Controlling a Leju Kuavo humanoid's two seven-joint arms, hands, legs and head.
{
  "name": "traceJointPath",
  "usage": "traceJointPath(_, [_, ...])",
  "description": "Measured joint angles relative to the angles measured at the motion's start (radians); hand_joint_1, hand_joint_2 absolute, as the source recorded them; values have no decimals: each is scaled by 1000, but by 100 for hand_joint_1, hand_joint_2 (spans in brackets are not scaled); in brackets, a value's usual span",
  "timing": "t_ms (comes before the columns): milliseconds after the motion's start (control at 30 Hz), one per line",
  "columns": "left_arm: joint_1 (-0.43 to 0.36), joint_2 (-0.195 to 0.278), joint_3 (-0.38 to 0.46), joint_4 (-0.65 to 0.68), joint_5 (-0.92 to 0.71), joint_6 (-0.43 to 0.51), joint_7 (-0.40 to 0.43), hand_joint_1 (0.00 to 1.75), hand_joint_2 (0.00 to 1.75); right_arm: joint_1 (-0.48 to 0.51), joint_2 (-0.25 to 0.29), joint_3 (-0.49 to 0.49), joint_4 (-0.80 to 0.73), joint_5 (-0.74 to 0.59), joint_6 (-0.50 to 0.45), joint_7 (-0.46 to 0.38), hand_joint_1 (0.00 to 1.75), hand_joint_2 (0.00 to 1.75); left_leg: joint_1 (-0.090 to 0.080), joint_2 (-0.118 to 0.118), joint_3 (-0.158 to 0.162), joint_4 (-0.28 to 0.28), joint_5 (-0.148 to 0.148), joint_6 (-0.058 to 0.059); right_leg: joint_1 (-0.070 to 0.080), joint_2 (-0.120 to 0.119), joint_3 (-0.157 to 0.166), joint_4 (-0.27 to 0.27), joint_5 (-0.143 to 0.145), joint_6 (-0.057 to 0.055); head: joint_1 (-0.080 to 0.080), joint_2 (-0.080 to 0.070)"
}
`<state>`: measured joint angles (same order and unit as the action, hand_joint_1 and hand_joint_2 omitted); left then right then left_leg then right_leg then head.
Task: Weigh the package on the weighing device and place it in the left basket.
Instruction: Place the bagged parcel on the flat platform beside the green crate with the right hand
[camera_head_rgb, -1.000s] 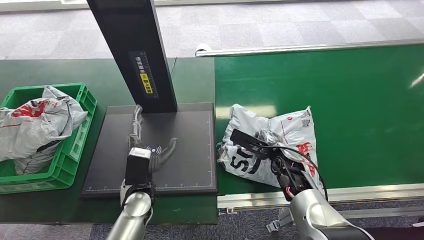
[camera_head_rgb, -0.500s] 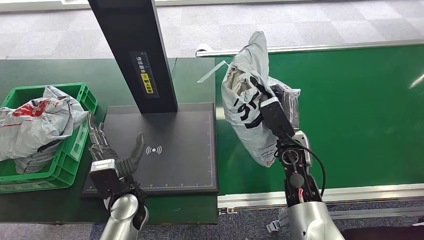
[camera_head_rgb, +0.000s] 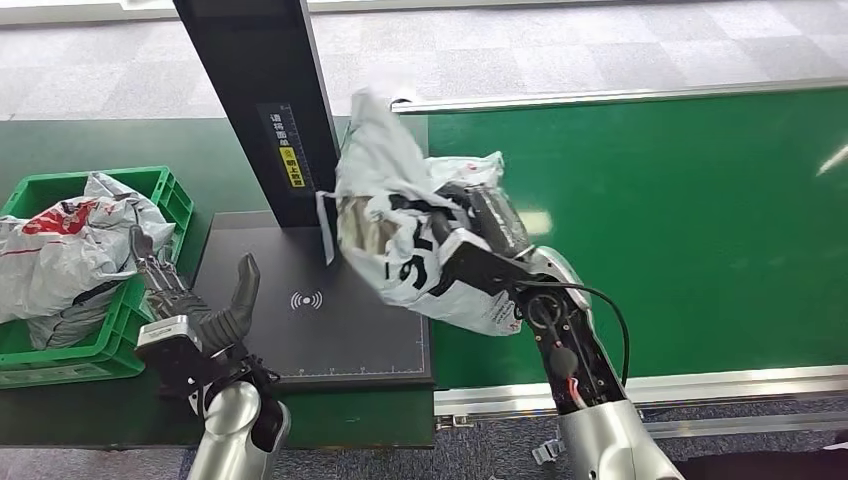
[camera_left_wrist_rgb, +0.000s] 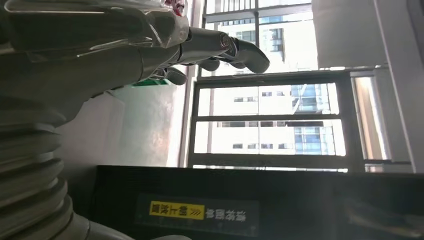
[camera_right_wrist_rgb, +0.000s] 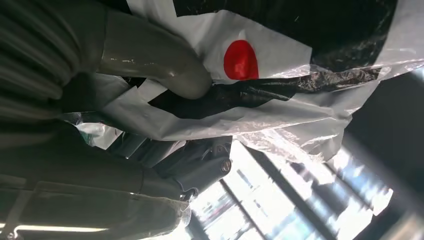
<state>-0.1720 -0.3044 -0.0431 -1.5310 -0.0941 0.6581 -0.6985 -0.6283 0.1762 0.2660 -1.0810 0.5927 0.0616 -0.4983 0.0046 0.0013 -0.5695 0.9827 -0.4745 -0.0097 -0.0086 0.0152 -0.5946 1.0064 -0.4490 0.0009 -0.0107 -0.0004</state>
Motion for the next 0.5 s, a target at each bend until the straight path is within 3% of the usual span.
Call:
traceJointPath(200, [-2,-13,33,-42,12,0,0,0,175,-104,17,175,110,118,53,20,175,175,0,-5,-1,0,1,1,0,-4,1,0,0,0,0,0])
traceJointPath(500, [-17,-18,68,-67,60,0,0,0,175,-244,100,409,305,226,122,43,175,175,0,-4,-1,0,1,0,0,-3,0,0,-1,0,0,0])
